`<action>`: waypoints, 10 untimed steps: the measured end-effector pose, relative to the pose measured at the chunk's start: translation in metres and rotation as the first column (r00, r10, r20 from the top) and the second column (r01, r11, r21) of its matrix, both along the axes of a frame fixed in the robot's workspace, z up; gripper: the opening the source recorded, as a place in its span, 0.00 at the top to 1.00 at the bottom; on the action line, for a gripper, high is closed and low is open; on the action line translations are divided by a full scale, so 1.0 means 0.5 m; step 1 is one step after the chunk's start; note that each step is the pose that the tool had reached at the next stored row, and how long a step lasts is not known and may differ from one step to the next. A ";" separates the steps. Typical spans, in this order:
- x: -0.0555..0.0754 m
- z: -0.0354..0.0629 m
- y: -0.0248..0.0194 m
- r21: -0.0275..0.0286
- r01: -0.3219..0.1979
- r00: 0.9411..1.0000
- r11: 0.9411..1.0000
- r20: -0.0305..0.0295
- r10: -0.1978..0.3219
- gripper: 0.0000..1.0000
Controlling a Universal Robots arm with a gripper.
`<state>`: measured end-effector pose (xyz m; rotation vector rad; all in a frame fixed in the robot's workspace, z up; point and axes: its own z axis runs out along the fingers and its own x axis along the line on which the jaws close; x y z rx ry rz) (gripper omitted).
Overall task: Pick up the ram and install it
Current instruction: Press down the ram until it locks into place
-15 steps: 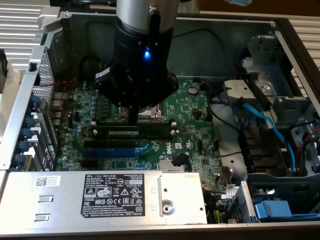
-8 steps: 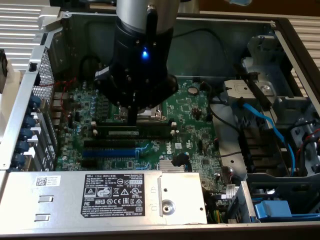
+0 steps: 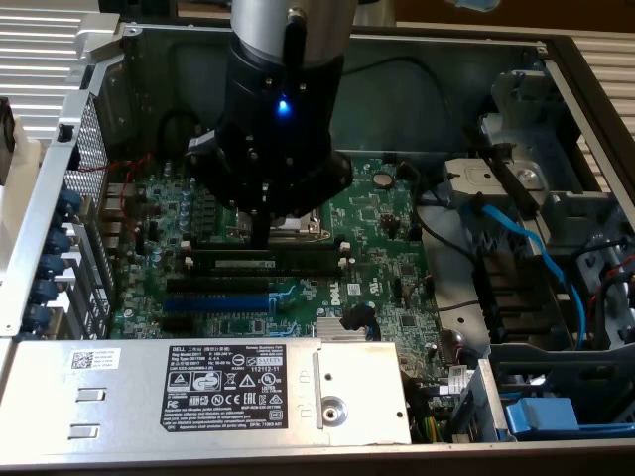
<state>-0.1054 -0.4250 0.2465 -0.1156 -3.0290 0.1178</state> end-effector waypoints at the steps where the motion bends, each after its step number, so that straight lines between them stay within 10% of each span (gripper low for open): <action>1: 0.000 0.000 0.0000 -0.002 0.009 1.000 1.000 0.000 -0.009 0.90; 10: 0.000 0.000 0.0000 -0.011 0.073 0.997 0.997 -0.003 -0.073 0.90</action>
